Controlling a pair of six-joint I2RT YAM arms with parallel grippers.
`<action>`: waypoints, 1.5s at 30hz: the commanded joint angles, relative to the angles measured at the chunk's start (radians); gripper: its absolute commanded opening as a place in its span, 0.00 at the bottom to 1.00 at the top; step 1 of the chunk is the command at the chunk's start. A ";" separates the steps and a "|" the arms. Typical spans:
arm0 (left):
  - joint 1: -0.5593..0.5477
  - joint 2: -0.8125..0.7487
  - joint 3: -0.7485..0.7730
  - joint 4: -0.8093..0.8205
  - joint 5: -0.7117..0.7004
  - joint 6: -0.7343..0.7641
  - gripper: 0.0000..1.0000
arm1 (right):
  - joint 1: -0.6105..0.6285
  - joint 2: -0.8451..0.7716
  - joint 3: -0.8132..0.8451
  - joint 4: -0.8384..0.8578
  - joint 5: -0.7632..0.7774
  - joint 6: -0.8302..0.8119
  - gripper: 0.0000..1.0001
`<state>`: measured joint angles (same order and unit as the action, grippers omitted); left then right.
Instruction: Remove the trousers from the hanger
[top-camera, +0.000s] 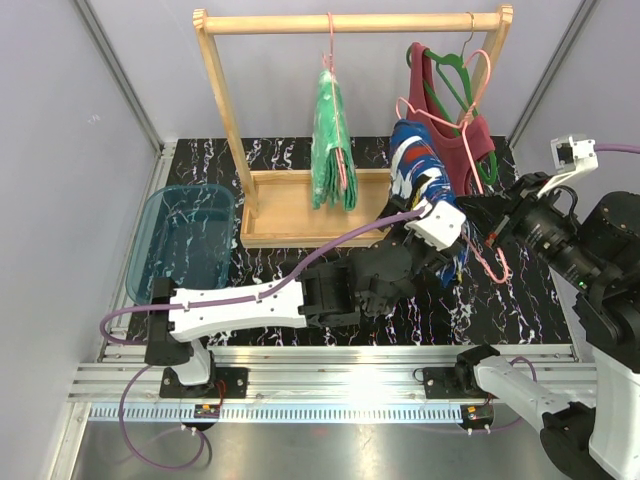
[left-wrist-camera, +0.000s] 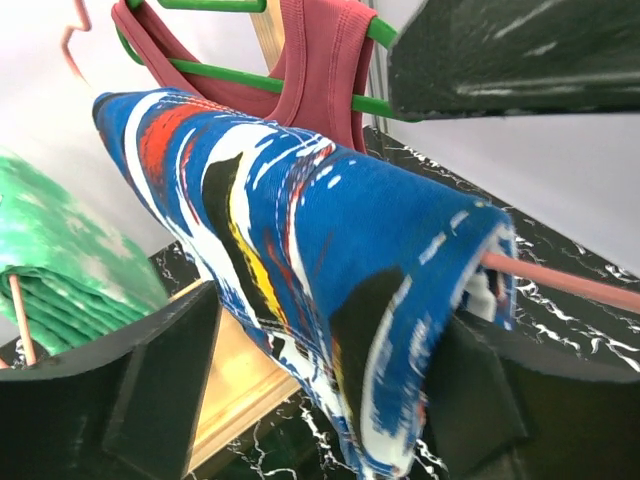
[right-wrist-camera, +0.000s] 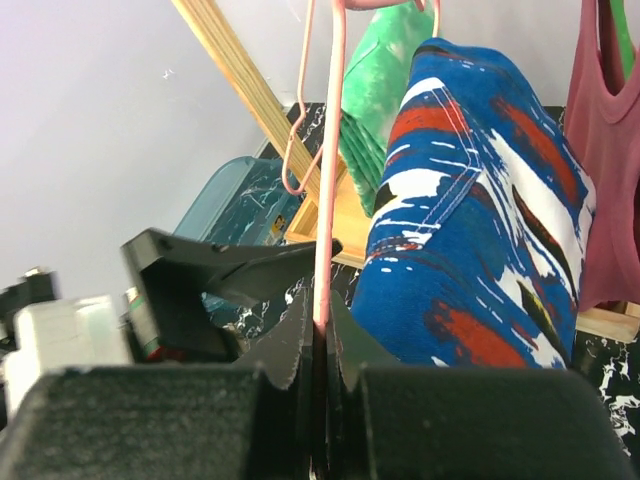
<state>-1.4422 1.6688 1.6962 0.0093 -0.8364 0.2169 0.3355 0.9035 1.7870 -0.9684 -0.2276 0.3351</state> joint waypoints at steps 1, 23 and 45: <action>0.016 0.023 0.060 0.044 0.011 -0.016 0.87 | 0.000 -0.014 0.078 0.198 -0.062 -0.024 0.00; 0.029 -0.104 -0.092 0.006 0.152 -0.060 0.51 | 0.002 0.012 0.066 0.152 0.149 -0.096 0.00; 0.069 0.029 0.002 0.031 0.137 -0.077 0.36 | 0.000 0.015 0.135 0.162 0.051 -0.039 0.00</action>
<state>-1.3754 1.6936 1.6432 -0.0216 -0.6811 0.1322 0.3359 0.9443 1.8484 -1.0225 -0.1692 0.3004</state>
